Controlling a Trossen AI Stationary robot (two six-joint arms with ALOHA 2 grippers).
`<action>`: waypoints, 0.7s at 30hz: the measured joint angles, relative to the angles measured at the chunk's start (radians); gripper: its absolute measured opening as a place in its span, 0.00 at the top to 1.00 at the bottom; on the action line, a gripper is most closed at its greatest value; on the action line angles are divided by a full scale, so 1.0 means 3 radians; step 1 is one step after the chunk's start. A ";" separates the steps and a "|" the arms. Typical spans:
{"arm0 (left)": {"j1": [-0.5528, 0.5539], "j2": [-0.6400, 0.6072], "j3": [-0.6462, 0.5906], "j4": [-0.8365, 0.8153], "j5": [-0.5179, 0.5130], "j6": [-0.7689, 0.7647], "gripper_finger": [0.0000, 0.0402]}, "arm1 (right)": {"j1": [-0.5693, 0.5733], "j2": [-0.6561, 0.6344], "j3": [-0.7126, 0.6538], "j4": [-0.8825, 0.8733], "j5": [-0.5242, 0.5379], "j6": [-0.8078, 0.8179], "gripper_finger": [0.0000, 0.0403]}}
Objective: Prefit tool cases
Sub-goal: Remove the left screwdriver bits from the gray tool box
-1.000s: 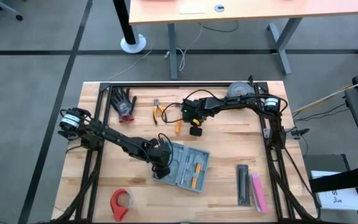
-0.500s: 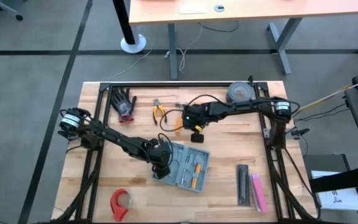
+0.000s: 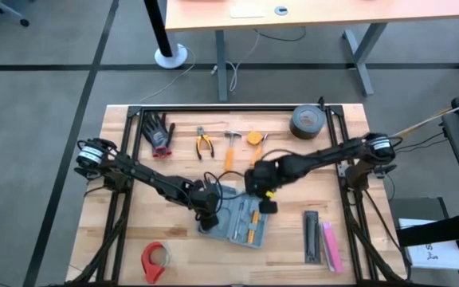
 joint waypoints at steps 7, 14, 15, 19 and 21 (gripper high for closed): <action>0.0000 0.0008 -0.0006 0.0220 0.0001 -0.0062 0.70 | 0.0322 0.0016 -0.0134 0.0026 0.0211 0.0520 1.00; 0.0001 0.0008 -0.0006 0.0249 -0.0123 -0.0174 0.72 | 0.0644 0.0017 -0.0198 0.0033 0.0169 0.0838 1.00; 0.0001 0.0008 -0.0006 0.0249 -0.0160 -0.0192 0.72 | 0.0697 0.0017 -0.0203 0.0043 0.0169 0.0860 1.00; 0.0001 0.0007 -0.0006 0.0252 -0.0210 -0.0257 0.72 | 0.0883 0.0018 -0.0247 0.0203 0.0168 0.1020 1.00; 0.0001 0.0006 -0.0006 0.0253 -0.0223 -0.0274 0.72 | 0.0946 0.0018 -0.0284 0.0253 0.0161 0.1118 1.00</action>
